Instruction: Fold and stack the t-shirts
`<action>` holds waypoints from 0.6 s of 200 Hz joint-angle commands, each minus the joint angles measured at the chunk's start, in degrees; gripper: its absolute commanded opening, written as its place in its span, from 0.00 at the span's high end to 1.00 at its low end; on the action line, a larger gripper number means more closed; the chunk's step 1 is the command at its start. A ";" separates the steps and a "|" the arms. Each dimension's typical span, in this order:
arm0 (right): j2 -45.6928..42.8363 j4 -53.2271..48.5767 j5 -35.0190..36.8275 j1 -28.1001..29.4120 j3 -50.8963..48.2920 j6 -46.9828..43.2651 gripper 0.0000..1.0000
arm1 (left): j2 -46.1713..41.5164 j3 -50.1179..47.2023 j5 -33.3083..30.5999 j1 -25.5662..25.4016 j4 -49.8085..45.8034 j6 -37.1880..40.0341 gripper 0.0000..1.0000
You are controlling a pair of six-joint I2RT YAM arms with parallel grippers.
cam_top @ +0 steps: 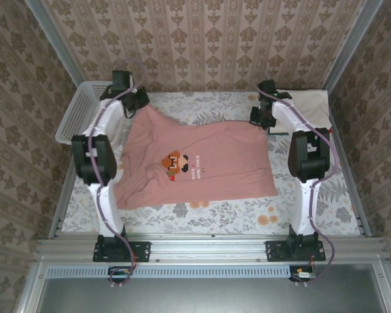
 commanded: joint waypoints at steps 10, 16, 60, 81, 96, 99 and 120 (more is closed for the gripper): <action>-7.75 4.68 -2.97 -0.48 -8.96 -3.50 0.90 | -13.84 -15.34 1.84 1.49 7.59 4.17 1.00; -9.08 5.61 -3.43 -0.57 -11.03 -3.63 0.90 | -16.63 -19.32 2.03 1.77 8.72 4.45 1.00; -17.11 13.59 -7.93 -2.57 -24.52 -2.94 0.90 | -34.50 -45.73 0.62 3.84 15.66 3.70 1.00; -18.62 15.21 -9.74 -2.86 -28.99 -2.93 0.91 | -41.12 -55.03 -1.39 4.86 16.94 2.50 1.00; -19.68 16.42 -9.74 -3.19 -32.08 -2.41 0.91 | -45.49 -59.79 -2.54 6.16 16.39 1.53 1.00; -19.86 16.62 -9.77 -3.33 -32.60 -2.24 0.92 | -46.34 -60.54 -2.74 6.42 16.16 1.34 1.00; -21.49 18.25 -10.98 -4.33 -35.96 -1.00 0.92 | -51.93 -65.23 -3.93 7.39 14.91 -0.11 1.00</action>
